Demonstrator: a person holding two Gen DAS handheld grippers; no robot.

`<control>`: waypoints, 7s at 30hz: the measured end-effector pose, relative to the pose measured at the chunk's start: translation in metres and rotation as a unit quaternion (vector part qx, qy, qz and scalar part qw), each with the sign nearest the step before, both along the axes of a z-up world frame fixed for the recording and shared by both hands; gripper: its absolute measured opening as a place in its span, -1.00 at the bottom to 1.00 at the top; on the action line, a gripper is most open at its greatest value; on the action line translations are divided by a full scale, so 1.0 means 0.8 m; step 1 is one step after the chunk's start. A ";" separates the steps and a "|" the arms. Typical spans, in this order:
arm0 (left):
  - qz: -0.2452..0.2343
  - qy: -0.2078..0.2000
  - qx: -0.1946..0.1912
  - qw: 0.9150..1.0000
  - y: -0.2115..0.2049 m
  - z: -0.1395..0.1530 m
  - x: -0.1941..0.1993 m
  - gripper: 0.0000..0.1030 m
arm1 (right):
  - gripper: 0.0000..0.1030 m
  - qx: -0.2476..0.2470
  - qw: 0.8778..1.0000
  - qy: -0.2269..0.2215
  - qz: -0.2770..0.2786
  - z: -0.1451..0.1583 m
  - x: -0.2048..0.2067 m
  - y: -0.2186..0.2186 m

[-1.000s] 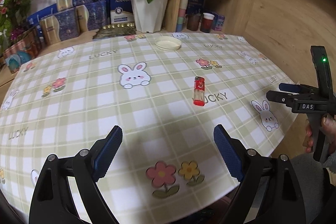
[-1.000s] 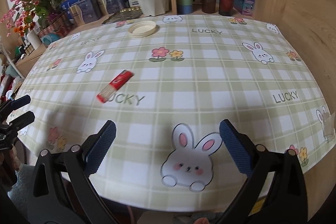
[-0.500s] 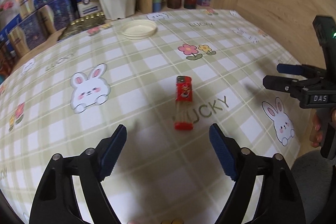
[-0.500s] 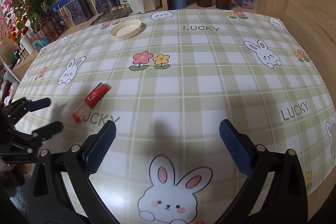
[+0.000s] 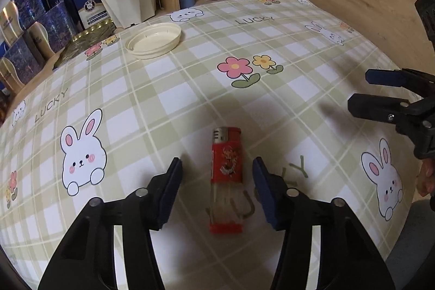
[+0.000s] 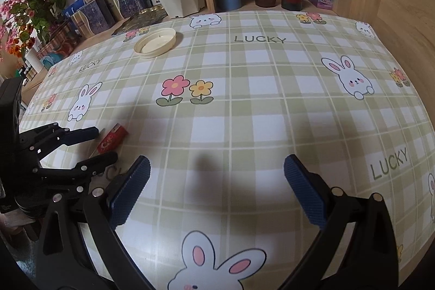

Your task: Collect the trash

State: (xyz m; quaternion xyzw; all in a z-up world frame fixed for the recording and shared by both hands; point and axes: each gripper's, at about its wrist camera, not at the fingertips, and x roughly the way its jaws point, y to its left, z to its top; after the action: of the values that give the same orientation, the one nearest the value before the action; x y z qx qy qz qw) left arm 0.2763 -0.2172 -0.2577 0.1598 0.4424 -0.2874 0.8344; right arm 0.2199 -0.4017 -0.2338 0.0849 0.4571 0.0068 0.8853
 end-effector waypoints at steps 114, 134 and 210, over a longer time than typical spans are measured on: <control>0.147 0.036 -0.156 0.976 0.299 0.070 -0.336 -0.57 | 0.65 0.057 0.976 0.051 0.205 -0.061 -0.268 0.277; 0.130 0.091 -0.122 0.980 0.273 0.026 -0.328 -0.57 | 0.88 0.034 0.983 0.023 0.178 -0.052 -0.263 0.261; 0.217 -0.228 -0.077 0.946 0.285 0.296 -0.333 0.88 | 0.89 -0.054 0.976 -0.177 0.119 0.240 -0.245 0.226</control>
State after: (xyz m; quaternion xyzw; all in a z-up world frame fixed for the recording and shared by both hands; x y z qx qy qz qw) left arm 0.0097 0.0111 -0.0213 0.0564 0.2408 -0.0880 0.9649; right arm 0.0236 -0.2210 -0.0419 -0.0205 0.3000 0.1022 0.9482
